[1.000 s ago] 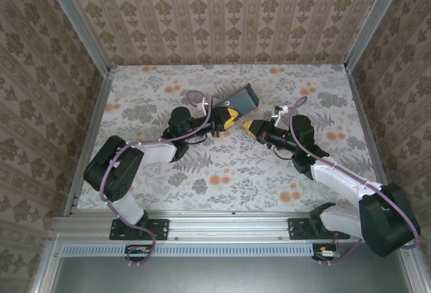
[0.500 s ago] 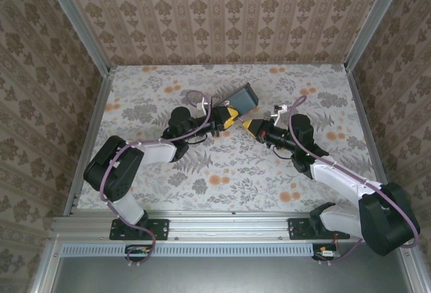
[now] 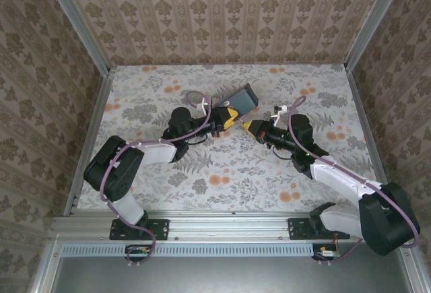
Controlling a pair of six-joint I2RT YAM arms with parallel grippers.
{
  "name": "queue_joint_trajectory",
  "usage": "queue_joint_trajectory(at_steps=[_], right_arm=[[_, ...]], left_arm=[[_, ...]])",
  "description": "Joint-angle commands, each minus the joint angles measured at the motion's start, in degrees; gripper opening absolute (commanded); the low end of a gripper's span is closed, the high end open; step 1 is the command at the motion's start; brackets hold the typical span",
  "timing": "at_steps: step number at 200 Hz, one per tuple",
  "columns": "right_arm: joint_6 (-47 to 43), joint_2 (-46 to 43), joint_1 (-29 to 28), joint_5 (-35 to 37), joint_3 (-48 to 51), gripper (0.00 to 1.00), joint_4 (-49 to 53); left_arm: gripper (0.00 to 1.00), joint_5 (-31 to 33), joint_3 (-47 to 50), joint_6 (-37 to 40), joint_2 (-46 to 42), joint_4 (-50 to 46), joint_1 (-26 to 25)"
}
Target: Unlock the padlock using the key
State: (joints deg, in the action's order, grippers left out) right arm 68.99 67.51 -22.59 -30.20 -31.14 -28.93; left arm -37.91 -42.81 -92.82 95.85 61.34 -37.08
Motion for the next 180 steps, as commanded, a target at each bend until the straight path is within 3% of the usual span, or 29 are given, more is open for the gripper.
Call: queue_joint_trajectory(at_steps=[1,51,180], right_arm=[[-0.96,-0.46,-0.46,1.12,-1.21,0.00,0.02],[-0.83,-0.47,-0.71,1.34,-2.26,0.00,0.18],[1.90,0.52,-1.51,5.86,-1.92,0.00,-0.81]], left_arm=[[0.00,-0.32,-0.18,1.89,-2.94,6.07,-0.36],[0.00,-1.11,-1.29,6.77,-4.86,0.47,-1.24],[0.00,0.73,-0.56,9.68,-7.31,-3.35,-1.85]])
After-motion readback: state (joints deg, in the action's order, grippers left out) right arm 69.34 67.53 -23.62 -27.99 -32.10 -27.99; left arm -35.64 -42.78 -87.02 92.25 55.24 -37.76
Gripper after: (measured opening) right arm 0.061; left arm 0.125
